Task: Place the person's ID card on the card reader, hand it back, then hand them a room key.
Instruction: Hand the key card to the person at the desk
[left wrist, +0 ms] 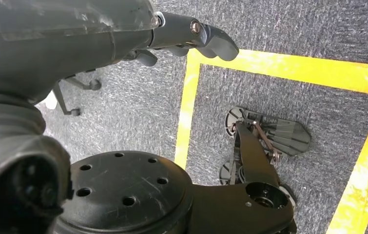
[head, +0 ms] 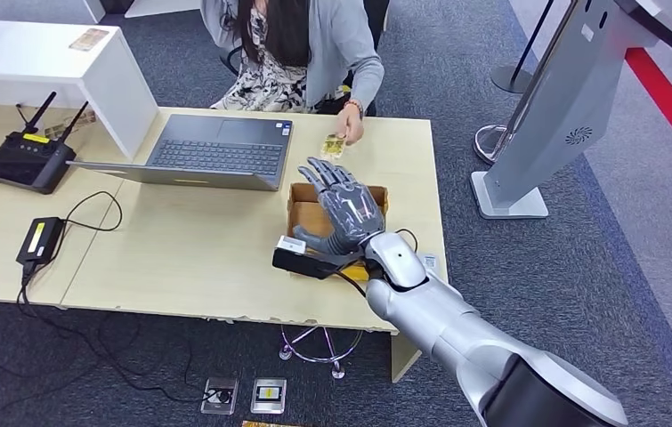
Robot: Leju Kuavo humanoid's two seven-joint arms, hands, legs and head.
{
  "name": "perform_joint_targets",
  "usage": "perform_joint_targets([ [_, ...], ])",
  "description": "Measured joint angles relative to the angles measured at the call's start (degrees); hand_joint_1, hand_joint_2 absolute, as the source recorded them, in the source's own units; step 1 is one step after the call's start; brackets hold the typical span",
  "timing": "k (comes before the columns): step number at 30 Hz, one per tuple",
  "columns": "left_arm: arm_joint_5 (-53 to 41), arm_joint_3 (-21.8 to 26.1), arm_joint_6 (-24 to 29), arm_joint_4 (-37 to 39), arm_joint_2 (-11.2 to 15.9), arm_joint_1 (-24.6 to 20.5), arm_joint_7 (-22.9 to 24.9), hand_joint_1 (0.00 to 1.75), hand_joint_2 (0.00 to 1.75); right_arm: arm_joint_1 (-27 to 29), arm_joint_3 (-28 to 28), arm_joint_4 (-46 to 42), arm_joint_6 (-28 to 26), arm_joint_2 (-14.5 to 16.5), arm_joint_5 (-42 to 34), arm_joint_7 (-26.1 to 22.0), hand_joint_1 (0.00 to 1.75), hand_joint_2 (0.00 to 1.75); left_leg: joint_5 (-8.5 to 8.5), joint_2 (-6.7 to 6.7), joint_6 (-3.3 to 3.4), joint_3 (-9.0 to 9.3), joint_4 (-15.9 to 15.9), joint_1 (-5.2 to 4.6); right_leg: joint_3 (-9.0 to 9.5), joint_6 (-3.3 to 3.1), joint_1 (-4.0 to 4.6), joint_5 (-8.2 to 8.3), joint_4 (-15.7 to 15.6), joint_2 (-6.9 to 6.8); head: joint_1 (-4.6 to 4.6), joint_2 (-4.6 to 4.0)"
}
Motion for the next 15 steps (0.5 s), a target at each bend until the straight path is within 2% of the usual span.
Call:
perform_joint_targets([
  [7,0.45,0.01,0.32,0.03,0.11,0.09,-0.08,0.0,0.0,0.21,-0.97,-1.1,1.79,-1.01,-2.11,-0.48,0.0,0.0,0.0,0.0,0.0,0.01,0.0,0.0,-0.01,0.0,0.0,0.0,0.0,0.01,0.0,0.0],
  [10,0.69,0.07,0.84,0.07,0.11,0.16,-0.08,0.0,0.0,1.16,-1.24,-4.59,4.19,-2.77,-3.11,1.71,0.0,0.0,0.0,0.0,0.0,0.01,0.0,0.0,-0.01,0.0,0.0,0.0,-0.01,0.0,0.01,0.01],
  [14,1.13,0.2,2.2,0.09,0.1,0.21,-0.08,0.0,0.0,3.57,-1.49,-13.77,7.56,-6.66,-3.24,9.24,0.0,1.75,-0.01,0.02,0.0,0.01,0.01,-0.01,-0.02,0.0,-0.01,0.0,-0.02,0.02,0.01,0.0],
  [15,1.24,0.21,2.68,0.09,0.09,0.22,-0.08,0.0,0.0,4.32,-1.48,-16.5,7.82,-7.69,-3.25,11.04,0.0,1.75,-0.01,0.02,0.0,0.01,0.01,-0.01,-0.02,0.0,-0.01,0.0,-0.02,0.02,0.0,-0.01],
])
